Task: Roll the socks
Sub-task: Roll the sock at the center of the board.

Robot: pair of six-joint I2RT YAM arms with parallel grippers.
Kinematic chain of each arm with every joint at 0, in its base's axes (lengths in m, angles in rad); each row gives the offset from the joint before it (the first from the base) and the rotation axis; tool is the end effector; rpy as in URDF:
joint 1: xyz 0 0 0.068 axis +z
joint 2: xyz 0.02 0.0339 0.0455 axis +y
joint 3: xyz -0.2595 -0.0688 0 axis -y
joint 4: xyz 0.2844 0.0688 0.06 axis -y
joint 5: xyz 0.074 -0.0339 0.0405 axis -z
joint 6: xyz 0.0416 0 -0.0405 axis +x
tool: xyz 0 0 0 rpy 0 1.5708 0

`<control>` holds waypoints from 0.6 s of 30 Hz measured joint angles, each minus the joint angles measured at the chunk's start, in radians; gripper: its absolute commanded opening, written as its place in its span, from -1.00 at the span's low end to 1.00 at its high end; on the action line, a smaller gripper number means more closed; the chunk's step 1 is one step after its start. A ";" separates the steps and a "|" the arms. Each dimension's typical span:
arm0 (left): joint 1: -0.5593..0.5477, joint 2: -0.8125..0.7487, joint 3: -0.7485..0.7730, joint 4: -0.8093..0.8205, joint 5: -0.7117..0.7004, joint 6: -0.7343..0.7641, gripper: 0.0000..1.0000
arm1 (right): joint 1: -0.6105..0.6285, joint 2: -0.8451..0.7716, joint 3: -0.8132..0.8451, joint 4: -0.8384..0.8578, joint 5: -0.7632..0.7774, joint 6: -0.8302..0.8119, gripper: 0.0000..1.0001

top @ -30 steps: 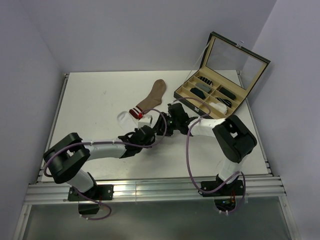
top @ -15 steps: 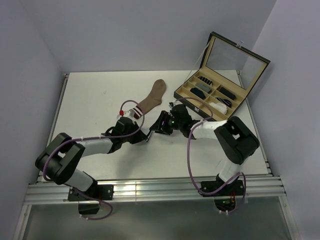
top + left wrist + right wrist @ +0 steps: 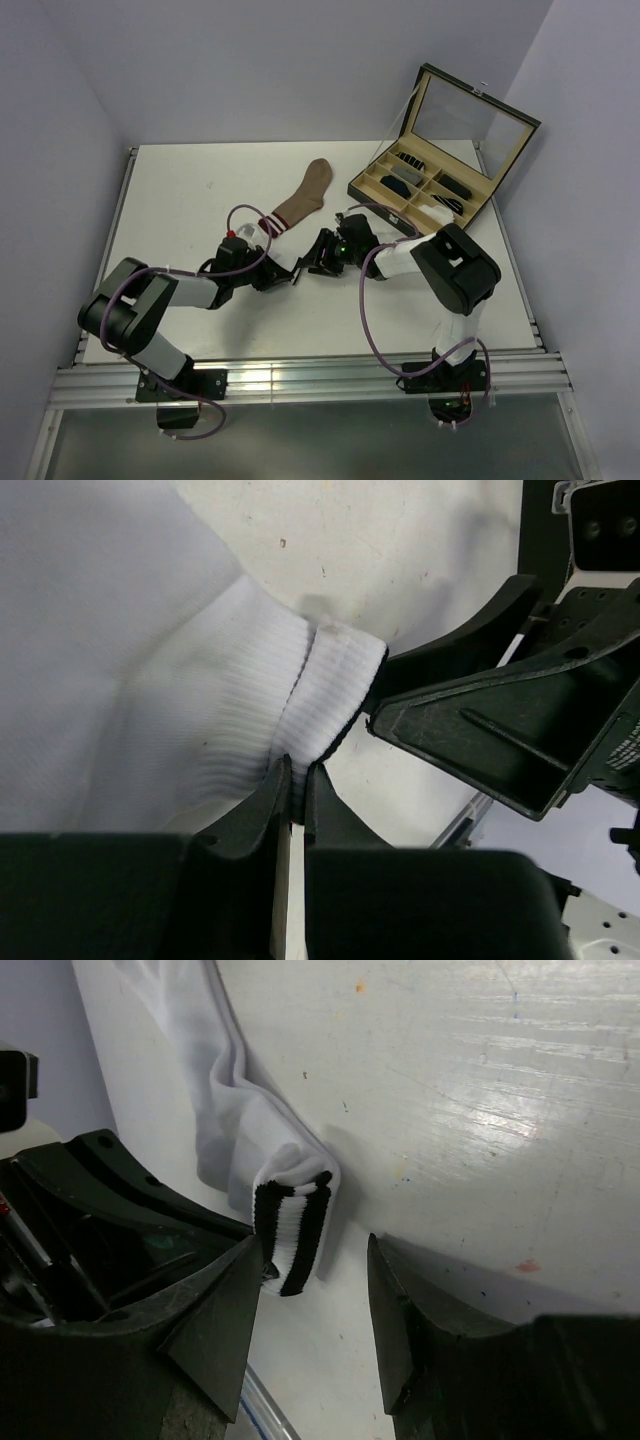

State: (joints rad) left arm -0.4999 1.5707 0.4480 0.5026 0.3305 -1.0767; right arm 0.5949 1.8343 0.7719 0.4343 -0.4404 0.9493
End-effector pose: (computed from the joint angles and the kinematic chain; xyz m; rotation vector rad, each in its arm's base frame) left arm 0.2476 -0.1506 0.0768 -0.4917 2.3915 -1.1740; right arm 0.2955 0.2214 0.0792 0.1570 2.4655 1.2664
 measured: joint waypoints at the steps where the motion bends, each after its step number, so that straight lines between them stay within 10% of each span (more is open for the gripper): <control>1: 0.004 0.003 -0.004 0.010 0.007 -0.009 -0.99 | 0.000 0.005 0.000 0.005 -0.005 0.004 0.08; 18: 0.036 0.072 -0.030 0.130 0.109 -0.096 -0.99 | 0.000 0.058 0.002 0.091 -0.043 0.034 -0.10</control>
State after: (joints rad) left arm -0.4637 1.6428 0.4183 0.6323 0.4393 -1.1725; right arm 0.5949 1.8927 0.7742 0.5251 -0.4835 0.9829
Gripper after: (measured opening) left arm 0.093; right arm 0.475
